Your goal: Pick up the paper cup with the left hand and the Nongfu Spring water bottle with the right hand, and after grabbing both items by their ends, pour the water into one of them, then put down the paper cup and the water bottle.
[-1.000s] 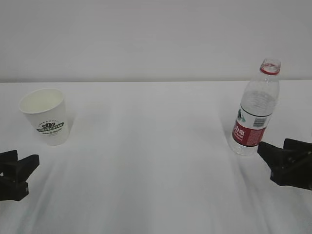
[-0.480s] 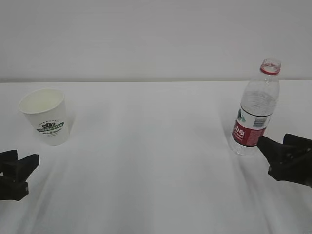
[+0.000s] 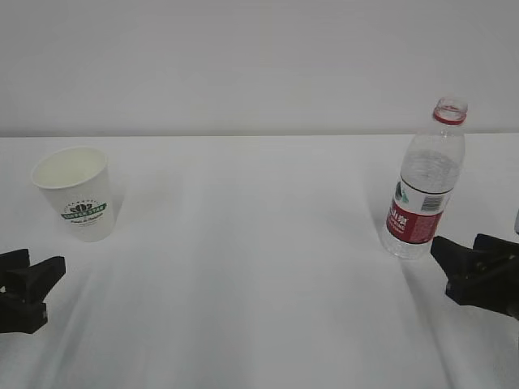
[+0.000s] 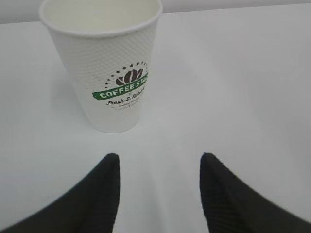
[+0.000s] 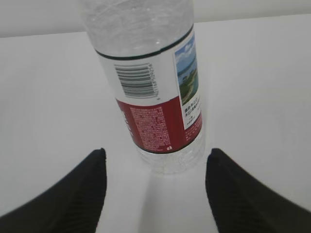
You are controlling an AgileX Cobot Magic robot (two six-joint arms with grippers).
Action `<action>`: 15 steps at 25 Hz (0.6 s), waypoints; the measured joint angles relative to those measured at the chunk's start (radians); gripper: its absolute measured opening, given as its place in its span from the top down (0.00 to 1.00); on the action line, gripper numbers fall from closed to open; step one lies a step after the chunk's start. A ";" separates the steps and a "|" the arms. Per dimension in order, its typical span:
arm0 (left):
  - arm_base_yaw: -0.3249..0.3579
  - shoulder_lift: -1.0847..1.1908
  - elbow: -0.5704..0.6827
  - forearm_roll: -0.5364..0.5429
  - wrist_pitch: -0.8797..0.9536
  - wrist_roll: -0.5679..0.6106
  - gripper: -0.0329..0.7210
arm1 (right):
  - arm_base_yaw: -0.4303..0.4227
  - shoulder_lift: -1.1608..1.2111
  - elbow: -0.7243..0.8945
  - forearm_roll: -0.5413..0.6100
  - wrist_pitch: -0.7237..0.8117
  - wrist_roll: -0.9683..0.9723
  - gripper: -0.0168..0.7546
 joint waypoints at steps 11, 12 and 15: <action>0.000 0.000 0.000 0.000 0.000 0.000 0.44 | 0.000 0.000 -0.007 0.019 -0.002 0.000 0.23; 0.000 0.000 0.000 0.000 0.000 0.000 0.44 | 0.000 0.000 -0.009 0.021 -0.002 0.000 0.19; 0.000 0.000 0.000 0.000 0.000 0.000 0.44 | 0.000 0.001 -0.021 0.025 -0.003 0.000 0.16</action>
